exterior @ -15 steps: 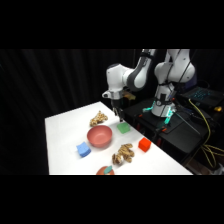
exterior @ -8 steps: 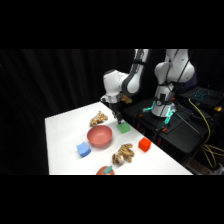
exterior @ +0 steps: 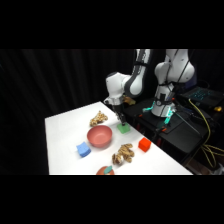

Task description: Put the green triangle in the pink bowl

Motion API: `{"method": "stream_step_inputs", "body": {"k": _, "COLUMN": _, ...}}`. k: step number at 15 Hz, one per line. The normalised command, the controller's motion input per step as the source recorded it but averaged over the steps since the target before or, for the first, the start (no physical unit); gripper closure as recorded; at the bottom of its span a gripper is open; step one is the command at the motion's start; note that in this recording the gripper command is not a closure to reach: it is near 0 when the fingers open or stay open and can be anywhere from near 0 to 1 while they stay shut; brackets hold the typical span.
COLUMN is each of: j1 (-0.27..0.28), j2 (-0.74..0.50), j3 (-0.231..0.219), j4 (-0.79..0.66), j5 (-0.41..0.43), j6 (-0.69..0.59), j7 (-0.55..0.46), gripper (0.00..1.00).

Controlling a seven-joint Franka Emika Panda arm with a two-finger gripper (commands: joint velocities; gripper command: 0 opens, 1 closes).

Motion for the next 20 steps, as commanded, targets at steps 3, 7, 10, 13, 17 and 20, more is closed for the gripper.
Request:
{"method": "stream_step_inputs", "body": {"k": 3, "j1": -0.031, "j2": -0.11, "j3": 0.084, "j4": -0.11, "j5": 0.213, "j6": 0.03, "j7": -0.2, "gripper": 0.0}}
{"method": "stream_step_inputs", "body": {"k": 7, "j1": -0.071, "j2": 0.0, "j3": 0.042, "j4": -0.03, "j5": 0.192, "j6": 0.09, "j7": -0.27, "gripper": 0.0}}
{"method": "stream_step_inputs", "body": {"k": 10, "j1": -0.085, "j2": 0.07, "j3": 0.047, "j4": -0.01, "j5": 0.185, "j6": 0.14, "j7": -0.29, "gripper": 0.0}}
{"method": "stream_step_inputs", "body": {"k": 13, "j1": -0.089, "j2": 0.1, "j3": 0.101, "j4": -0.02, "j5": 0.238, "j6": 0.15, "j7": -0.3, "gripper": 0.0}}
{"method": "stream_step_inputs", "body": {"k": 17, "j1": -0.125, "j2": 0.09, "j3": 0.142, "j4": -0.02, "j5": 0.236, "j6": 0.15, "j7": -0.29, "gripper": 0.0}}
{"method": "stream_step_inputs", "body": {"k": 20, "j1": -0.14, "j2": 0.09, "j3": 0.144, "j4": 0.03, "j5": 0.199, "j6": 0.12, "j7": -0.26, "gripper": 0.0}}
